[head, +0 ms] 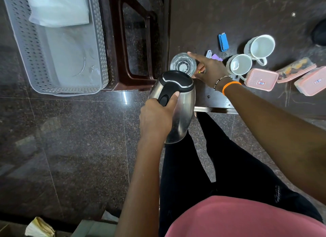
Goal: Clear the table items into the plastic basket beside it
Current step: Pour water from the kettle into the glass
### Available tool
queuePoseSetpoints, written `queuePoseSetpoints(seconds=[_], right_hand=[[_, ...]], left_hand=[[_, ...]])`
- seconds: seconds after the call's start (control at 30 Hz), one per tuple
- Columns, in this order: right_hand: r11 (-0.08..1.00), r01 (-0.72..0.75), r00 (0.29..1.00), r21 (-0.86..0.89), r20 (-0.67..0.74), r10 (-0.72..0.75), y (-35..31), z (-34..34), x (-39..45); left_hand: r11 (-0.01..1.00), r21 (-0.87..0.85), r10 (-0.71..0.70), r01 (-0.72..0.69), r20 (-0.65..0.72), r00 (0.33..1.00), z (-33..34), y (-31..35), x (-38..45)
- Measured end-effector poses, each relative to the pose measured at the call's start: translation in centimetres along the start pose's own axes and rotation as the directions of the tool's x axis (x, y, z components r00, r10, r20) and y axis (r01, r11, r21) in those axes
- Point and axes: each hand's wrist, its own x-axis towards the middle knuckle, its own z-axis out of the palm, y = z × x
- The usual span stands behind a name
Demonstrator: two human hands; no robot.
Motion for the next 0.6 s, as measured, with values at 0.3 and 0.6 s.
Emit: queuePoseSetpoints(seconds=[0.3, 0.6], right_hand=[[1.0, -0.01, 1.0, -0.006, 0.003, 0.01, 0.01, -0.11, 0.22], [1.0, -0.013, 1.0, 0.0, 0.018, 0.013, -0.07, -0.21, 0.22]], left_hand=[[0.999, 0.034, 0.003, -0.002, -0.004, 1.0, -0.12, 0.12, 0.25], [1.0, 0.026, 0.018, -0.018, 0.001, 1.0, -0.25, 0.16, 0.48]])
